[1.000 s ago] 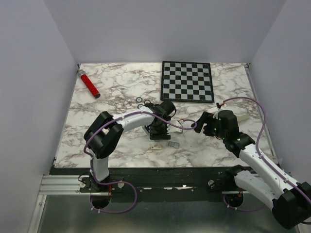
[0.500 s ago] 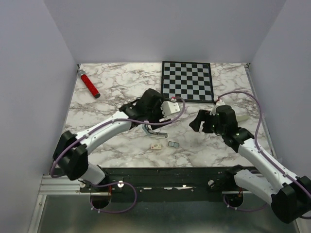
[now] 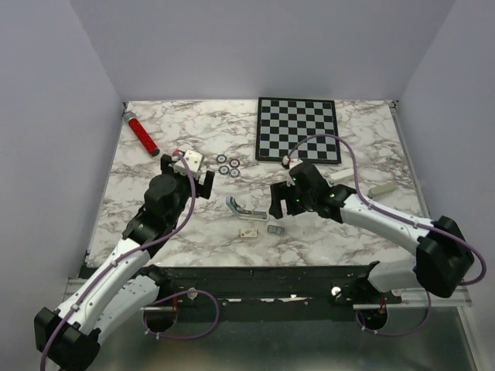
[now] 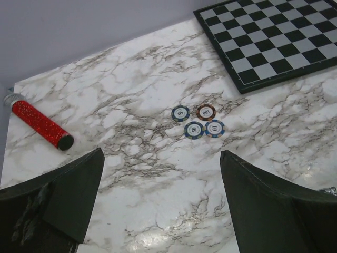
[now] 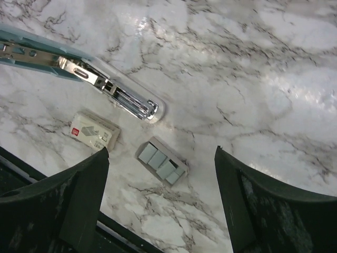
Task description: Load the staples into the stapler
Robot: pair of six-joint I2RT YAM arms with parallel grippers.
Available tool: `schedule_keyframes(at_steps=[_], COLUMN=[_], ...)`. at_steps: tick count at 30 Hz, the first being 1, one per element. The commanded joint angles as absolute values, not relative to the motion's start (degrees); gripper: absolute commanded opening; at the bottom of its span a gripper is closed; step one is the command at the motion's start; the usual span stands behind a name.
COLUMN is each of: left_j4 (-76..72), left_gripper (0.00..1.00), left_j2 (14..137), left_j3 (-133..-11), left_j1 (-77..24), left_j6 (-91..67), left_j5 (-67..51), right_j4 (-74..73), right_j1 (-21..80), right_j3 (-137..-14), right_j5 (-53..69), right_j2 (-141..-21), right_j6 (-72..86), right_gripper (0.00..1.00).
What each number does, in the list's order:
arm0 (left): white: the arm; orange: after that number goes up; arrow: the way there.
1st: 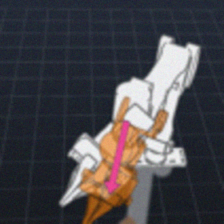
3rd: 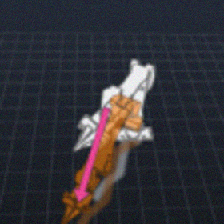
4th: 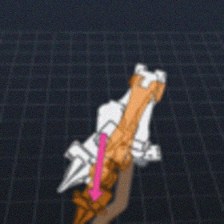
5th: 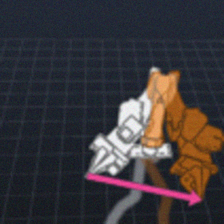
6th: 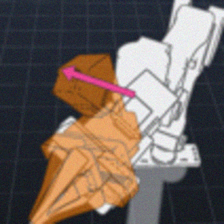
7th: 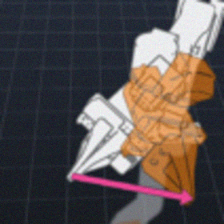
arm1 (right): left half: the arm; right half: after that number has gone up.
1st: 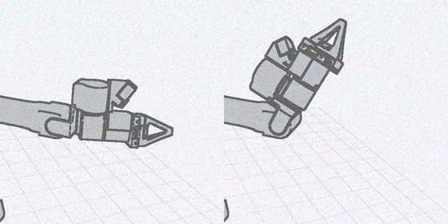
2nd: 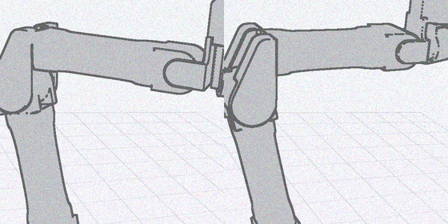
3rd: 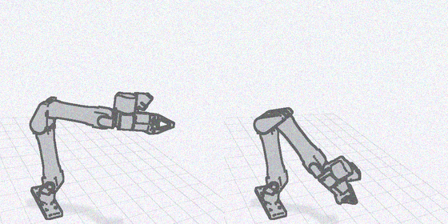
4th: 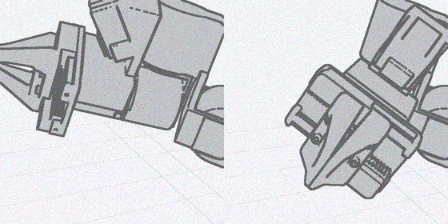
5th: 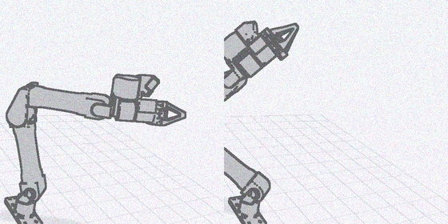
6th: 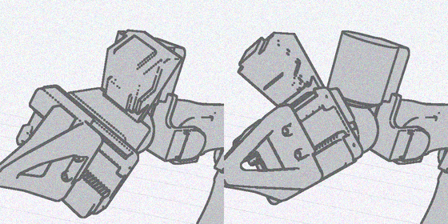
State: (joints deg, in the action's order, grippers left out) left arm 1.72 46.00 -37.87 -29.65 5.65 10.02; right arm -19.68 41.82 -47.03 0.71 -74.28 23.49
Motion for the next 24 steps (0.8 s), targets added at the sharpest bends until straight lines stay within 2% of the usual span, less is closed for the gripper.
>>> schedule_keyframes(at_steps=[1,6,12,16,23,24], left_j4=[-4.39,-7.91,-7.82,-8.09,-9.05,-9.05], left_gripper=[0.99,0.99,0.99,0.99,0.99,0.99], left_j2=[38.17,35.42,35.24,36.99,38.67,38.67], left_j3=[-29.91,-28.83,-28.57,-28.82,-29.00,-29.00], left_j1=[-29.36,-29.27,-29.27,-29.27,-29.27,-29.27], left_j6=[0.53,2.81,4.74,5.19,4.83,4.75], left_j5=[21.35,29.78,31.81,30.86,30.41,30.32], right_j4=[-19.87,-20.74,-21.36,-21.36,-20.92,-20.92], right_j1=[46.13,50.62,51.06,51.50,52.47,52.38], right_j3=[-55.17,-61.95,-65.91,-67.41,-69.52,-69.52], right_j5=[-2.73,-2.73,-1.93,-1.41,-2.81,-3.07], right_j2=[-82.60,-93.59,-100.01,-102.82,-105.90,-106.00], right_j6=[14.44,7.66,3.52,2.99,4.56,5.01], right_gripper=[0.88,0.88,0.82,0.75,0.55,0.55])
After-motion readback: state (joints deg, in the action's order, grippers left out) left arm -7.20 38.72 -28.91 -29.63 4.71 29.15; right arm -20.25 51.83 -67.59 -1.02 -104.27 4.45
